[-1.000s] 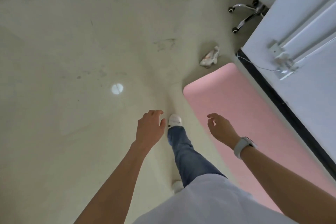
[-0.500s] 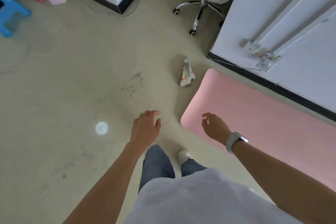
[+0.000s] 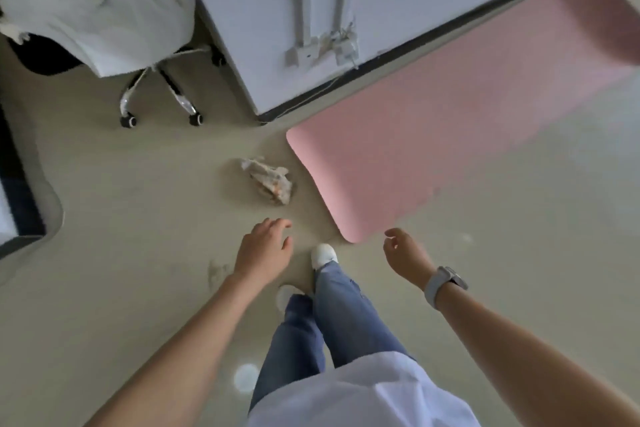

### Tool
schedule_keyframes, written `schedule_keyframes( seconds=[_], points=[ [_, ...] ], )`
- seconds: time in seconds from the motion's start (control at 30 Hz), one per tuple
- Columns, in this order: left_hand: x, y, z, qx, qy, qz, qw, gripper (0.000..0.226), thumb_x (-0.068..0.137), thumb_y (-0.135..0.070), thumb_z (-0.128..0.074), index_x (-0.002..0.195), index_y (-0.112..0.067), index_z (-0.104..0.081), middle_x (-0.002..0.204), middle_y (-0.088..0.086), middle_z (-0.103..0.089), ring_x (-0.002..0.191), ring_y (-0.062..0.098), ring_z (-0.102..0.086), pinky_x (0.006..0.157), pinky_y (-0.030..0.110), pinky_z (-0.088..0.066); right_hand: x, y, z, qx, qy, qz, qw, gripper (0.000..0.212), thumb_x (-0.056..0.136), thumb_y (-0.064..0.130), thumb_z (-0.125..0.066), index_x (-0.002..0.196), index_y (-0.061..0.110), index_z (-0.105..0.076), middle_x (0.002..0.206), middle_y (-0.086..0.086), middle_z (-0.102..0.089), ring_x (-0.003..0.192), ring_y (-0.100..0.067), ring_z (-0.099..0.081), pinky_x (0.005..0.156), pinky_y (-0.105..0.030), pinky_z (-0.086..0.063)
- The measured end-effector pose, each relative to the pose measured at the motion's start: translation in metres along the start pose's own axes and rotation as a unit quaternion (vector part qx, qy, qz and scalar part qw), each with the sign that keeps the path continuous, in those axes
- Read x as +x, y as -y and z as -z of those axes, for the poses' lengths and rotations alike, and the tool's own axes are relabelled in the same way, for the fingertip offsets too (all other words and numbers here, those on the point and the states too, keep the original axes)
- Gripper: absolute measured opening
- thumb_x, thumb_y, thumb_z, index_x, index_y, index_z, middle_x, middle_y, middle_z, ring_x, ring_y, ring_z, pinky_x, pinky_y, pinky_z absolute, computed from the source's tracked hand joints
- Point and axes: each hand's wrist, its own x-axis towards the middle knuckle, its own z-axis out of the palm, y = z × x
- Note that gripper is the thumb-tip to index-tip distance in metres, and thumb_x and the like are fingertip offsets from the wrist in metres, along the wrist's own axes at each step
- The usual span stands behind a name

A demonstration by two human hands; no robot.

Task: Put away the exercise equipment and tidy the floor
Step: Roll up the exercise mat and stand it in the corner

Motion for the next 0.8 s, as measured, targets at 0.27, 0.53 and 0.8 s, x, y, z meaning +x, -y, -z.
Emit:
schedule_keyframes(
  seconds=[0.27,0.53,0.8],
  points=[
    [0.127,-0.016,0.016,0.118,0.075,-0.118,0.983,0.036,0.093,-0.021,-0.044,0.129,-0.016,-0.047,0.135,0.005,-0.049,0.121,0.025,-0.048,0.096,0.034,-0.041,0.061,0.006,-0.017,0.100,-0.065,-0.059,0.991,0.037,0.094,0.013,-0.035,0.128,0.008,-0.047,0.126,-0.017,-0.057,0.115,-0.032,-0.053,0.092,-0.033,-0.041],
    [0.285,0.009,-0.059,0.161,0.134,-0.133,0.969,0.036,0.091,-0.016,-0.046,0.127,-0.014,-0.049,0.131,0.008,-0.050,0.120,0.028,-0.047,0.095,0.038,-0.042,0.205,-0.022,-0.083,0.105,-0.036,-0.093,0.989,0.037,0.095,0.017,-0.033,0.129,0.008,-0.045,0.130,-0.014,-0.052,0.116,-0.030,-0.052,0.094,-0.035,-0.042],
    [0.453,0.063,-0.207,0.331,0.237,-0.243,0.881,0.055,0.092,-0.024,-0.047,0.143,-0.021,-0.025,0.149,0.002,-0.026,0.135,0.025,-0.027,0.105,0.043,-0.035,0.394,-0.066,-0.181,0.121,-0.021,-0.088,0.989,0.037,0.095,0.020,-0.035,0.128,0.010,-0.047,0.127,-0.011,-0.056,0.113,-0.027,-0.054,0.092,-0.036,-0.044]
  ],
)
